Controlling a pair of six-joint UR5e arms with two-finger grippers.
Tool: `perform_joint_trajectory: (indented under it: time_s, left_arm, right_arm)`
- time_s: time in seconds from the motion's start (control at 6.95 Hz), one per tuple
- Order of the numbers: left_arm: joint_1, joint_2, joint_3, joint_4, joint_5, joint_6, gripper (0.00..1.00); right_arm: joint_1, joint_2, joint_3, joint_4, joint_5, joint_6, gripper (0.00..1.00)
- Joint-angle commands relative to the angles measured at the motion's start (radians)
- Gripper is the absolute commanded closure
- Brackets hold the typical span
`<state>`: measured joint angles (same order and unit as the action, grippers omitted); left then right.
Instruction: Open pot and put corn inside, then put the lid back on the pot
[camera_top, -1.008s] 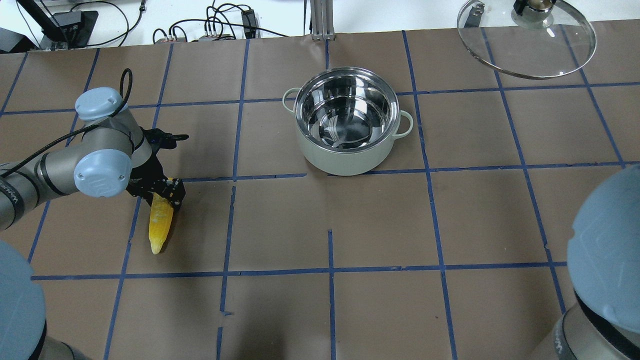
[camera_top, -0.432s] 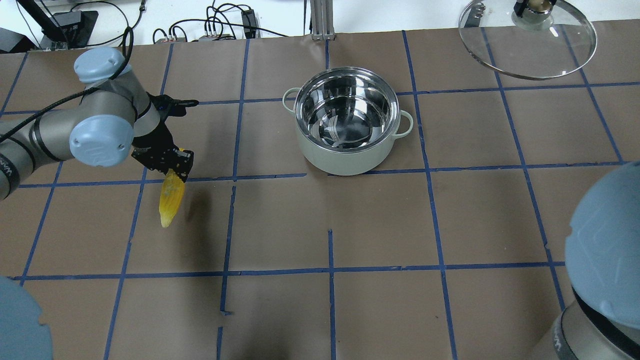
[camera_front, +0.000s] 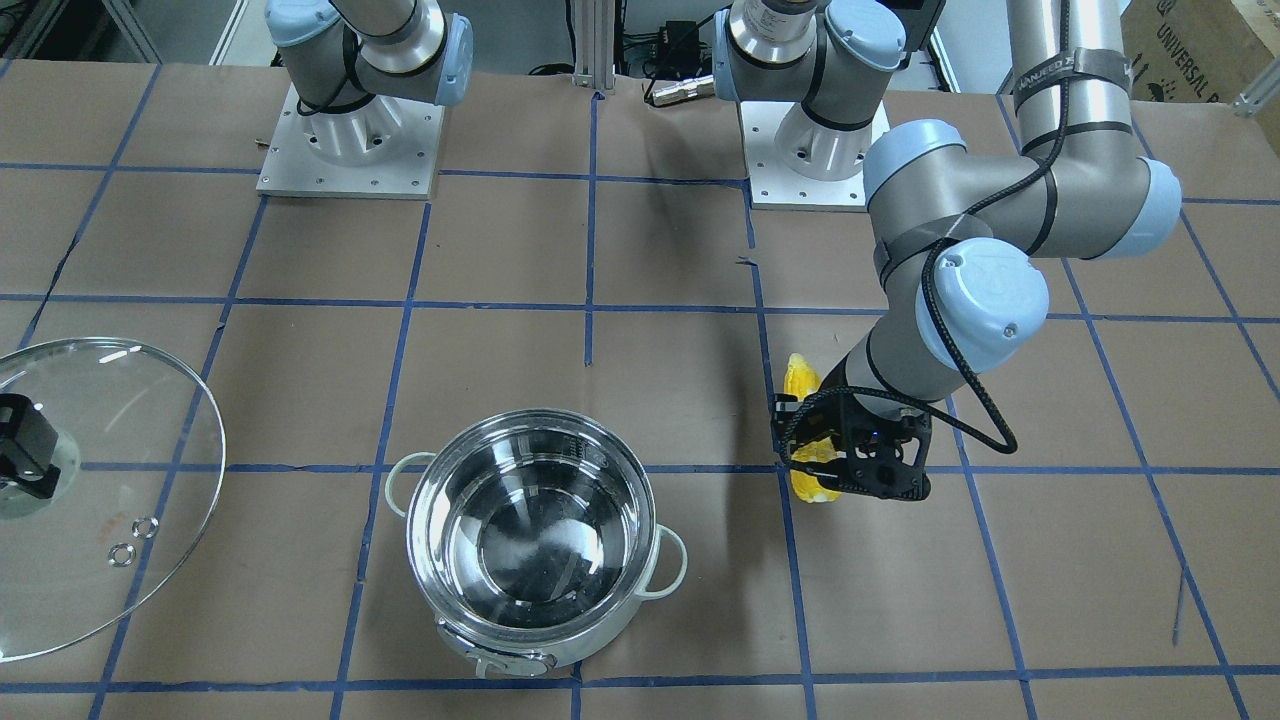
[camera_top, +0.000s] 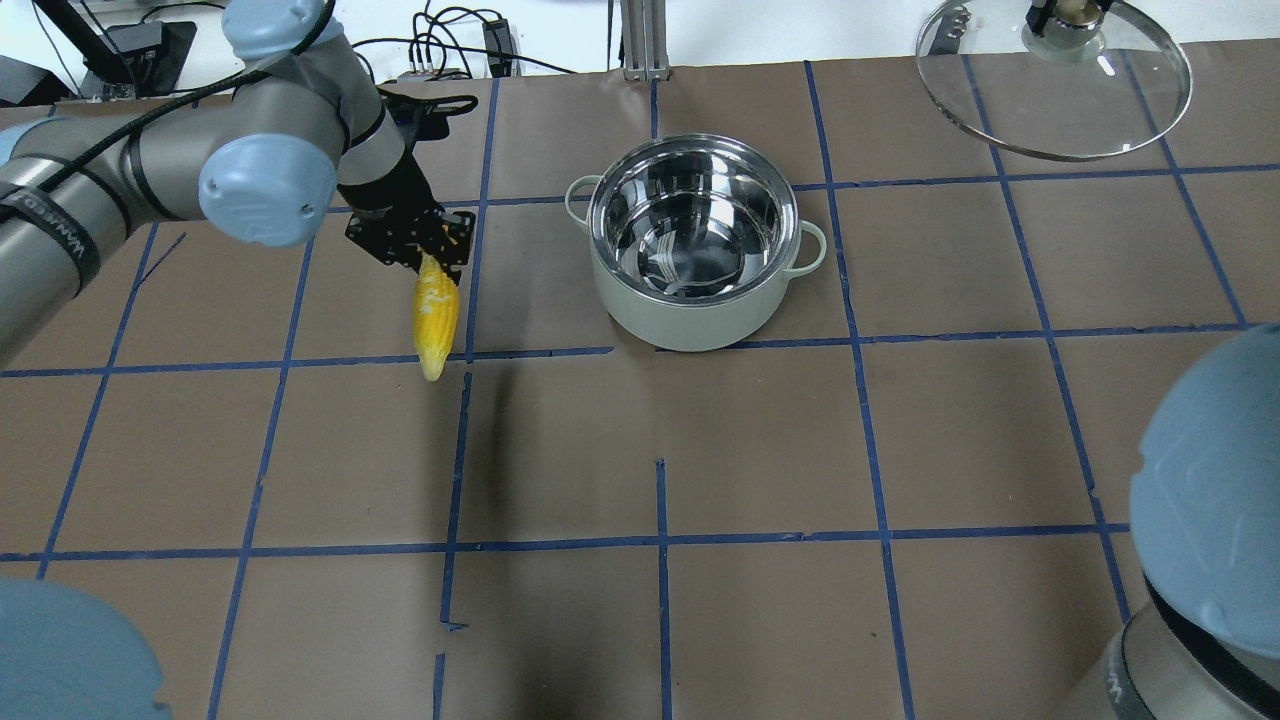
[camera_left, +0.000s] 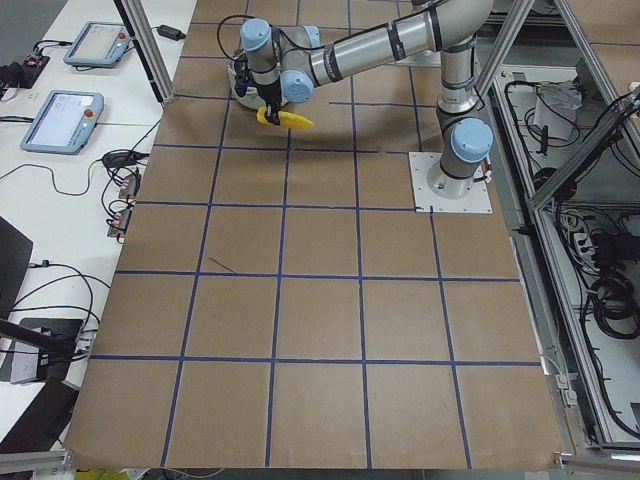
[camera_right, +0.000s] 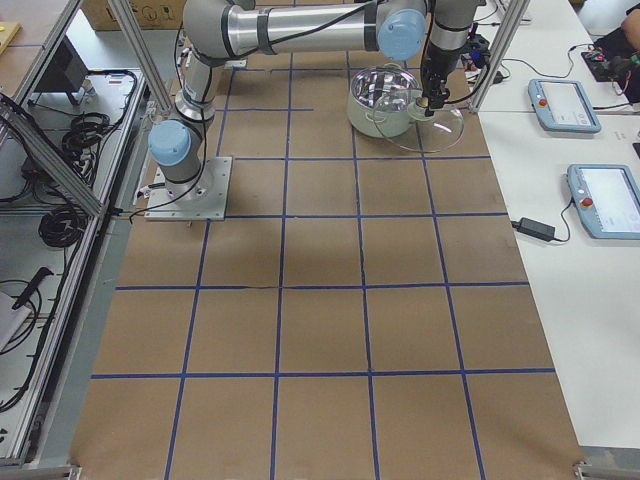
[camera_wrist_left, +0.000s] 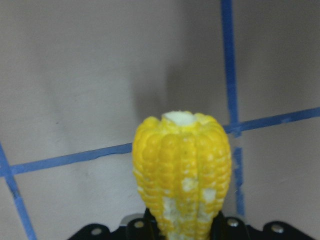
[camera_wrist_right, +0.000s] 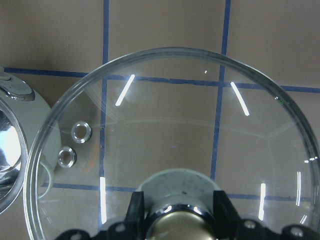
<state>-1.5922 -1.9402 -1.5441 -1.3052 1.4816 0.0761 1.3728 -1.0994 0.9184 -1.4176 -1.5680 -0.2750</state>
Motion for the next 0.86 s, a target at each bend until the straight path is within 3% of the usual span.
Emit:
perform_joint_trajectory:
  time_s: [0.0,0.29,0.58,0.72]
  left_arm:
    - [-0.169,-0.131,0.285,-0.071,-0.027,-0.213,0.86]
    - [-0.276,-0.303,0.493,-0.072,-0.040,-0.384,0.85]
    - [-0.324,-0.362,0.553,-0.072,-0.032,-0.437,0.82]
    - [-0.324,-0.368,0.538,-0.071,-0.027,-0.437,0.01]
  right_arm:
    - [0.000,0.001,0.000,0.000,0.000,-0.001,0.89]
    - [0.002,0.000,0.001,0.000,0.000,0.000,0.89]
    - [0.003,0.001,0.001,0.000,0.002,0.002,0.89]
    - [0.005,0.003,0.001,0.000,0.003,0.003,0.89]
